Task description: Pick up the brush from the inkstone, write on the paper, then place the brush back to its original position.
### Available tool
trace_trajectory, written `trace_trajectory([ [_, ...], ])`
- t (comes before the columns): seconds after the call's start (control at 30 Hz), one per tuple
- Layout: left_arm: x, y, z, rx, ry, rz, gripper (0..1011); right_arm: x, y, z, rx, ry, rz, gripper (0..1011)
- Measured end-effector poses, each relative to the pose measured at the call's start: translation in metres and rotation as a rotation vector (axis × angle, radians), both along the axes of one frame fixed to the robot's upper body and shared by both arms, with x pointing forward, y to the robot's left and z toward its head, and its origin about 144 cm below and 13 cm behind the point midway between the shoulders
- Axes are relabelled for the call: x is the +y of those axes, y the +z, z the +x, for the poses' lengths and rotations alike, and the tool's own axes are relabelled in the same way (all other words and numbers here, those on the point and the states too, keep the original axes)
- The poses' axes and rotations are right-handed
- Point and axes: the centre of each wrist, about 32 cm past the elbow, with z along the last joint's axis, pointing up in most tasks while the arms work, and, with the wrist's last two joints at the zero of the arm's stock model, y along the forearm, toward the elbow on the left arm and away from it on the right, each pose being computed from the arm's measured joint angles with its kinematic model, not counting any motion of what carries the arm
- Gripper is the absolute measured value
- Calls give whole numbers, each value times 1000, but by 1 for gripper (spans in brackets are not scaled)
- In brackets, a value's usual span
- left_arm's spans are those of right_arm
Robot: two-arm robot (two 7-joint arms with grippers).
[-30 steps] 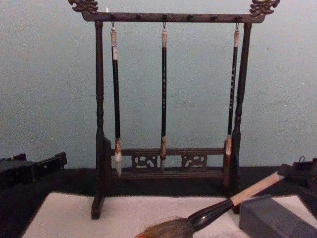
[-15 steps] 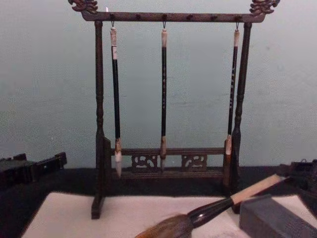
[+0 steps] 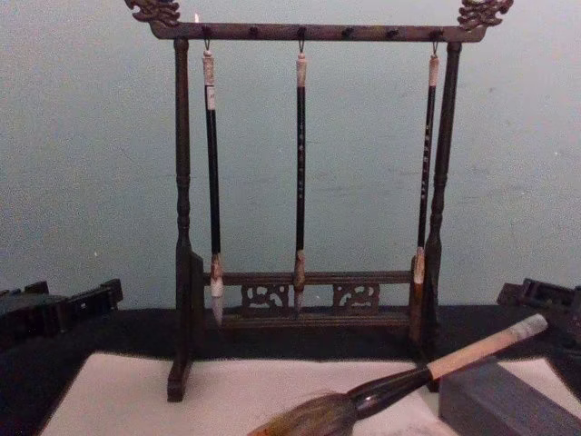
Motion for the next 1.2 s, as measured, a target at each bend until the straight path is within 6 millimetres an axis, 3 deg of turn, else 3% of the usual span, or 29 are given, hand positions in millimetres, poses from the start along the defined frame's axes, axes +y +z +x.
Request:
trace_trajectory([
  [0.27,0,0,0,0,0,0,1002,1,7,-3,-26,7,-36,1006],
  [1.2,0,0,0,0,0,0,1002,3,18,-11,-129,12,-165,1006],
])
